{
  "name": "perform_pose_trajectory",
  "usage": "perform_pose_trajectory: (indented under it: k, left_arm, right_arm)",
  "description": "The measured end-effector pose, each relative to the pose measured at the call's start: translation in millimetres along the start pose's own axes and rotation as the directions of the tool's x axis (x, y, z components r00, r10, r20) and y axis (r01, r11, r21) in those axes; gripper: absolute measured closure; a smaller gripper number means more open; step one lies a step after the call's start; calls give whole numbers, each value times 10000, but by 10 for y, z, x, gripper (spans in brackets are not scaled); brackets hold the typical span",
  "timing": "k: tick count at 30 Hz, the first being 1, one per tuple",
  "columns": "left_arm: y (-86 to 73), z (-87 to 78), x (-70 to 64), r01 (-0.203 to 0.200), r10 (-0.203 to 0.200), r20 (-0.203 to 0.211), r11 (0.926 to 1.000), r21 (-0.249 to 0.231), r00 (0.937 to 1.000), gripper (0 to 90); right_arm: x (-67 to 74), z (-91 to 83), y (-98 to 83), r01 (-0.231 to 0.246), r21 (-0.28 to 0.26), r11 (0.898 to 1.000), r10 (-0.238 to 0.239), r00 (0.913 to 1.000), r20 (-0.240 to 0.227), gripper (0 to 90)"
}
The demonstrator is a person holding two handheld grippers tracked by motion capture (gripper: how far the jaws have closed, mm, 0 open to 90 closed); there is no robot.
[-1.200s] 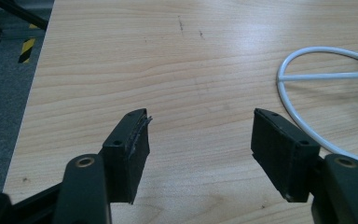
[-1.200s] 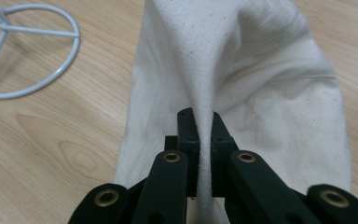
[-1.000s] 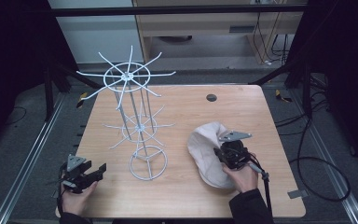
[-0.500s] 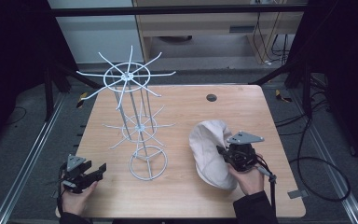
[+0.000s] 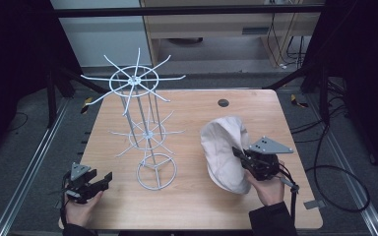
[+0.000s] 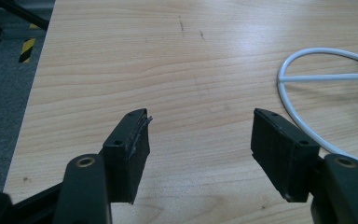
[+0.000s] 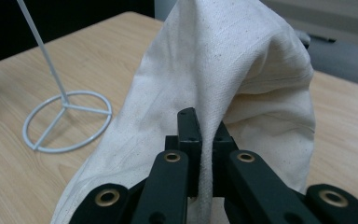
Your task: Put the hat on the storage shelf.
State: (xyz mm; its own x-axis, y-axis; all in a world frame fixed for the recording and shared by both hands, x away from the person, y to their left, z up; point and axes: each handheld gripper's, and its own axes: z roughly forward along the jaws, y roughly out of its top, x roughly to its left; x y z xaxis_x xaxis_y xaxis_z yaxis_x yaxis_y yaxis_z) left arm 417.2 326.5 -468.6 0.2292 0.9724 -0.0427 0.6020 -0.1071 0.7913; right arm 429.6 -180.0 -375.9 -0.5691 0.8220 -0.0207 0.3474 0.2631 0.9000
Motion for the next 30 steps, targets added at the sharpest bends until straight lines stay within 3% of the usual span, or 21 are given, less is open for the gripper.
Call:
perform_pose_trajectory:
  k: [6,15,24,30]
  left_arm:
    - [0,-1,1,5,-5,12,10000,-12,10000,371]
    - [0,-1,1,4,-4,1,10000,-13,10000,371]
    - [1,-1,2,7,-7,-6,10000,-3,10000,371]
    - [1,1,2,0,0,-17,10000,9,10000,371]
  right_arm:
    - [16,-115,58,165,-858,9962,-165,9999,11,884]
    - [45,-225,136,308,-1625,9862,-312,9995,2,884]
    - [103,-342,237,453,-2481,9677,-498,9987,-117,885]
    - [147,-433,325,591,-3097,9490,-677,9976,-170,885]
